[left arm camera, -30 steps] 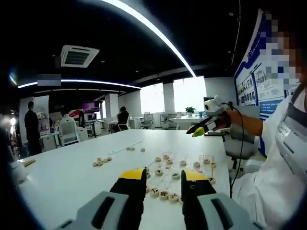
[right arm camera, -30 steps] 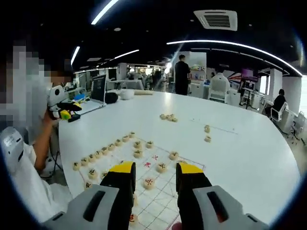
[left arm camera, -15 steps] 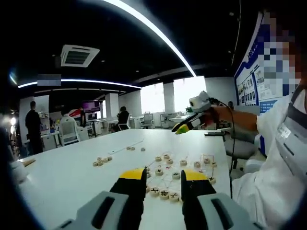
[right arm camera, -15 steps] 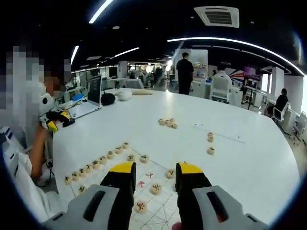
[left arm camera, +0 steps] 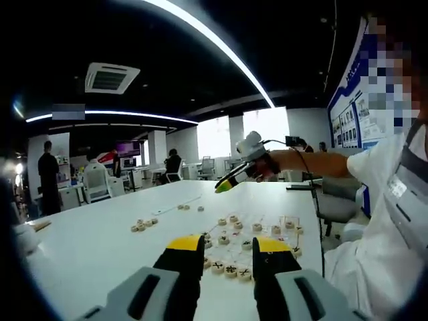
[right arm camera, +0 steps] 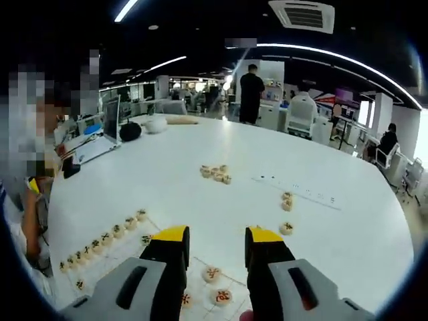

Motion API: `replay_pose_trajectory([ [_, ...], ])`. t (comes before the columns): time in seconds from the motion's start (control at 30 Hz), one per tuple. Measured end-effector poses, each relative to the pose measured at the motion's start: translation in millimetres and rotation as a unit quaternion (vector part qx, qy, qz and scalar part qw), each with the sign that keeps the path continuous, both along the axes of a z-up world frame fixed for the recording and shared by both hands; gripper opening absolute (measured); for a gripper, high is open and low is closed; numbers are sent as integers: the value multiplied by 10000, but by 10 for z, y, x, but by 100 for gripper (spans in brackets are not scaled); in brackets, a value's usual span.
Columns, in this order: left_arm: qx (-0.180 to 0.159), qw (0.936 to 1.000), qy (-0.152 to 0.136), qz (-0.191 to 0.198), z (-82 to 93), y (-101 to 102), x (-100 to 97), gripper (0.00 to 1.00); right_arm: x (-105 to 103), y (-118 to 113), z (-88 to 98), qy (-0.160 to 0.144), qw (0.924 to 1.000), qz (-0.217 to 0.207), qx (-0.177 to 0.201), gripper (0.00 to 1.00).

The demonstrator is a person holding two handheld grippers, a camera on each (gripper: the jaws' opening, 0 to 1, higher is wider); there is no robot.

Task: Pick up the chess pieces one by one and place each piece onto its starting position on the chessboard, setting the pieces on their correct points until all the chess pieces are arranged in the starting layout

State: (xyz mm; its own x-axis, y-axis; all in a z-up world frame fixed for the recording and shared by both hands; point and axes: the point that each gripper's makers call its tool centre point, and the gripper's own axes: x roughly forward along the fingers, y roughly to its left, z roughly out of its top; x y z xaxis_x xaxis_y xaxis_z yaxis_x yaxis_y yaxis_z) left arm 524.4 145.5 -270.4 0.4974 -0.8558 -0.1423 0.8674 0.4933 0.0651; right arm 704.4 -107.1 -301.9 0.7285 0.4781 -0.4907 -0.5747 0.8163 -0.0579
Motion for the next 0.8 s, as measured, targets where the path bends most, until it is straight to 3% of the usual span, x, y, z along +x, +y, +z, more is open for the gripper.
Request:
replay_pose_trajectory([
  [0.43,16,10000,36,54,-26,22,38,31,988,133,-548,208,9957,-212,-874,34],
  [0.6,0,9999,49,95,-35,65,59,30,1371,-189,-590,234,9915,-885,-925,34],
  [0.67,-12,9999,56,114,-35,77,69,30,1398,-405,-682,483,9865,-1219,-979,33],
  [0.8,-27,9999,58,90,-34,71,76,30,1354,-770,-805,644,9794,-1551,-1118,31],
])
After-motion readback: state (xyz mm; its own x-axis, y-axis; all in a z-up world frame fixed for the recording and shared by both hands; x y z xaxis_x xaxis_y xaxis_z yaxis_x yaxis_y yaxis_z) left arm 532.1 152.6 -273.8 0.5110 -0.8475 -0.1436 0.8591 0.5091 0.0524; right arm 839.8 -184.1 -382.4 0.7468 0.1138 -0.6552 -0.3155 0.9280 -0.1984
